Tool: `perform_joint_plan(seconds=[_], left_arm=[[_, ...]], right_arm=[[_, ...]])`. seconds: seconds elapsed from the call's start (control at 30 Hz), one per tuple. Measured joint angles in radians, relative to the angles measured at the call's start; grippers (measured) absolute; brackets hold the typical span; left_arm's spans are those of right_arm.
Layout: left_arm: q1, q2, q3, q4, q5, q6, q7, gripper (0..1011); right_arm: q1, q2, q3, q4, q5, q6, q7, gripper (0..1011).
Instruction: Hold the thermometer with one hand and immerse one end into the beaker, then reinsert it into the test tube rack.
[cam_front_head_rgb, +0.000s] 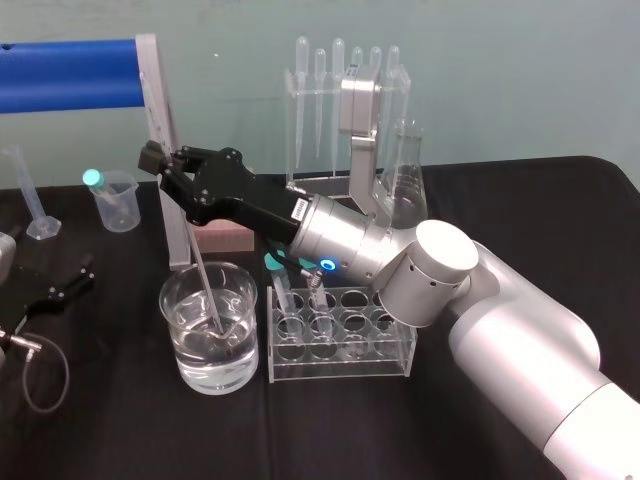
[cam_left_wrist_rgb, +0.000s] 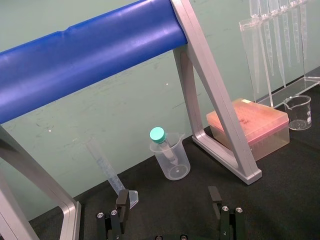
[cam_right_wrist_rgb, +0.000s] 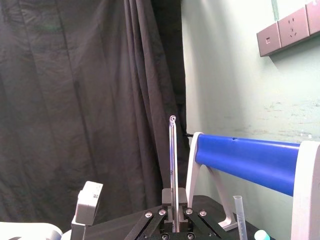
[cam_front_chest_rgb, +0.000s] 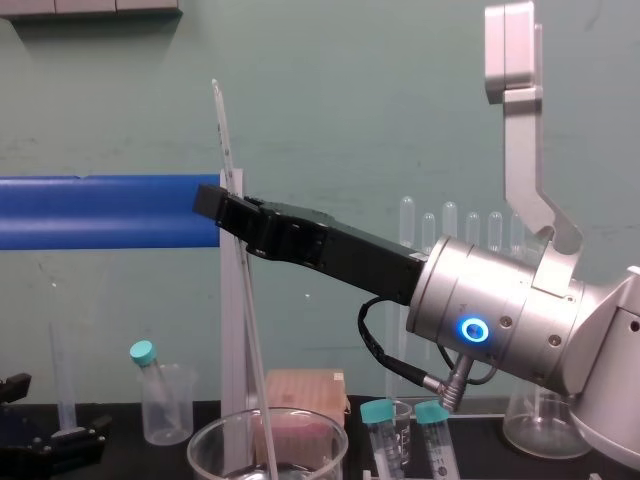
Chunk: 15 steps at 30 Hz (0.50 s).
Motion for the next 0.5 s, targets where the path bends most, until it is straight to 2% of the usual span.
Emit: perform_joint_plan(seconds=[0.5], left_arm=[[0.000,0.000,0.000,0.000,0.000,0.000,0.000,1008]], right_arm=[[0.000,0.000,0.000,0.000,0.000,0.000,0.000,56]])
